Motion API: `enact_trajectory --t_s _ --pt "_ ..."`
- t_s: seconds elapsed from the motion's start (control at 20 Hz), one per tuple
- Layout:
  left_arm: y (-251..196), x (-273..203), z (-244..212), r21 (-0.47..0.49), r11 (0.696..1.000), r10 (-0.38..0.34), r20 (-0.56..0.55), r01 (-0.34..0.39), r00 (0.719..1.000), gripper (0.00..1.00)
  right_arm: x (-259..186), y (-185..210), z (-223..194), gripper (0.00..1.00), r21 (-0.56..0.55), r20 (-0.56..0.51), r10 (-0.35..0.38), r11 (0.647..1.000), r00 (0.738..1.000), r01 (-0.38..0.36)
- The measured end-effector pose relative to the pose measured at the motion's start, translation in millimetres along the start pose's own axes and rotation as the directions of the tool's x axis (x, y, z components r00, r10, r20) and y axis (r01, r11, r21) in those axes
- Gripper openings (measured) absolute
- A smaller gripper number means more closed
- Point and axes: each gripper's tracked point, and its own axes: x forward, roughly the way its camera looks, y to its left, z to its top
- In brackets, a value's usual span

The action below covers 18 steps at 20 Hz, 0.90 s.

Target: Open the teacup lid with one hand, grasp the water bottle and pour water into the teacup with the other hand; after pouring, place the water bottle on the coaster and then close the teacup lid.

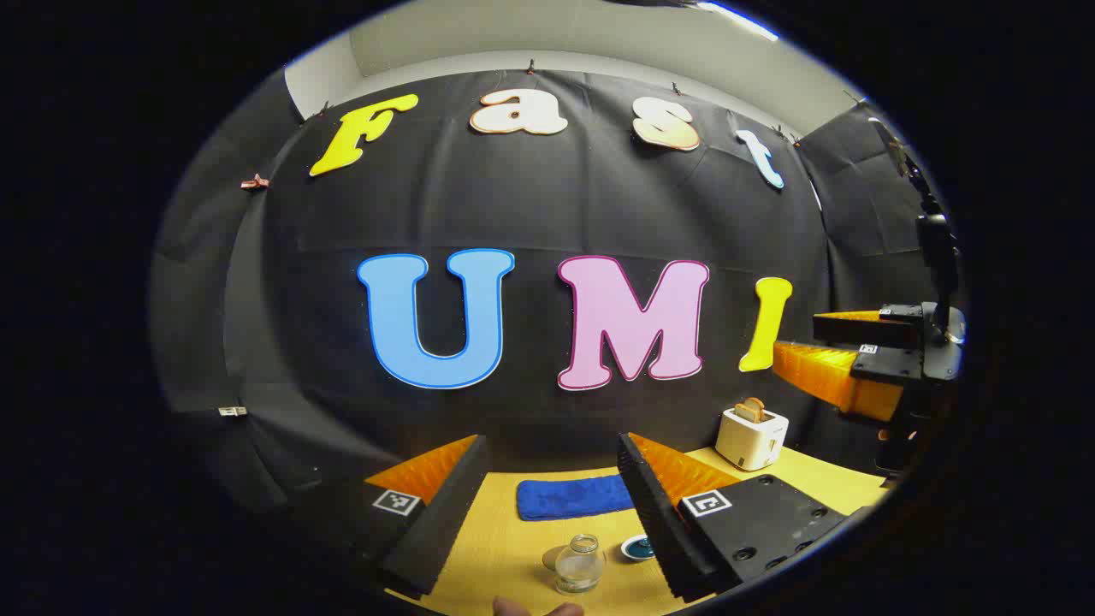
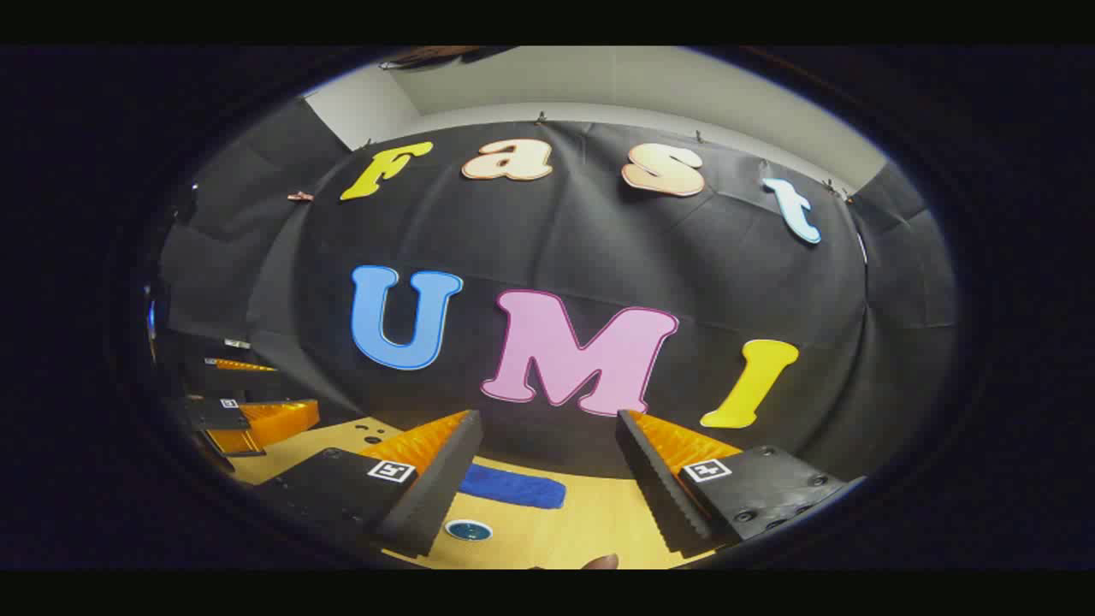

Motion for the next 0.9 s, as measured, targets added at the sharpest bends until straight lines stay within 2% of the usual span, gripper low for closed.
enact_trajectory --t_s 0.35,0.4,0.45,0.9 --pt "-0.7 -4.0 -5.4 0.008 1.0 -0.007 -0.01 0.007 1.0 0.95 -2.9 8.7 -1.1 0.96 0.004 0.004 0.035 0.999 0.999 -0.035" --pt "0.1 -4.4 -4.6 0.012 1.0 -0.004 -0.012 0.004 1.0 0.98 -2.1 9.9 -1.3 0.98 0.007 0.004 0.038 0.999 0.999 -0.038" --pt "0.8 -3.7 -6.6 0.014 1.0 -0.002 -0.012 0.002 1.0 0.95 -1.9 11.0 -2.1 0.98 0.01 0.002 0.041 0.999 0.999 -0.041" --pt "-1.6 -7.1 -19.4 0.018 1.0 -0.002 -0.022 0.002 1.0 0.95 3.9 22.1 -19.9 0.98 0.013 -0.021 0.075 0.997 0.997 -0.074"
